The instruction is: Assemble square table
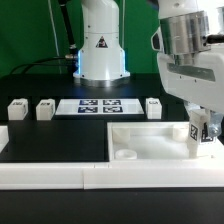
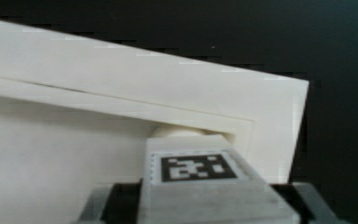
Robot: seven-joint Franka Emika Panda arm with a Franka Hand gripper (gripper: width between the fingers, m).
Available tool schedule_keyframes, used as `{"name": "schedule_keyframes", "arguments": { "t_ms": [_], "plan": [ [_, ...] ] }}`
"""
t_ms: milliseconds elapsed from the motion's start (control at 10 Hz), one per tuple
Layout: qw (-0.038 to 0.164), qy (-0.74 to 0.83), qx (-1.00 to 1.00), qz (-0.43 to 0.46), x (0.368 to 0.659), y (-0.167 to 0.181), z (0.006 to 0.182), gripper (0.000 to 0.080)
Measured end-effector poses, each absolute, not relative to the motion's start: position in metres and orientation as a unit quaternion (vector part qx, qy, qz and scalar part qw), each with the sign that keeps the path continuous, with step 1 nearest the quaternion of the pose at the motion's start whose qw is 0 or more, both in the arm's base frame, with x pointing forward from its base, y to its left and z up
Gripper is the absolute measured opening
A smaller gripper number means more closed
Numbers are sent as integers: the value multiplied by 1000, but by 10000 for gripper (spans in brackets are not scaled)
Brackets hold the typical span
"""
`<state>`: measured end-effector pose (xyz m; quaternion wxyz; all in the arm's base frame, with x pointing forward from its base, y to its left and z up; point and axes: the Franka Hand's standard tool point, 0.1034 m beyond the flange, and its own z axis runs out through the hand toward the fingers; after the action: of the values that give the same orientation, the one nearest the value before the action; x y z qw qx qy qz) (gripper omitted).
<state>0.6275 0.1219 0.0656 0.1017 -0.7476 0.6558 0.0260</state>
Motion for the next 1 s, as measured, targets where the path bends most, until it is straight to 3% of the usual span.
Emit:
{"name": "schedule_keyframes", "arguments": {
  "t_ms": [200,300,400,500,600,1000],
  "plan": [
    [101,660,-744,27,627,124,65,290],
    [100,635,-766,24,627,124,66,347],
    [99,560,-823,16,627,124,67,540],
    [98,482,-871,7,628,123,68,540],
    [90,394,-915,-1,628,124,69,629],
    [80,215,-973,-19,629,119,68,648]
  ]
}}
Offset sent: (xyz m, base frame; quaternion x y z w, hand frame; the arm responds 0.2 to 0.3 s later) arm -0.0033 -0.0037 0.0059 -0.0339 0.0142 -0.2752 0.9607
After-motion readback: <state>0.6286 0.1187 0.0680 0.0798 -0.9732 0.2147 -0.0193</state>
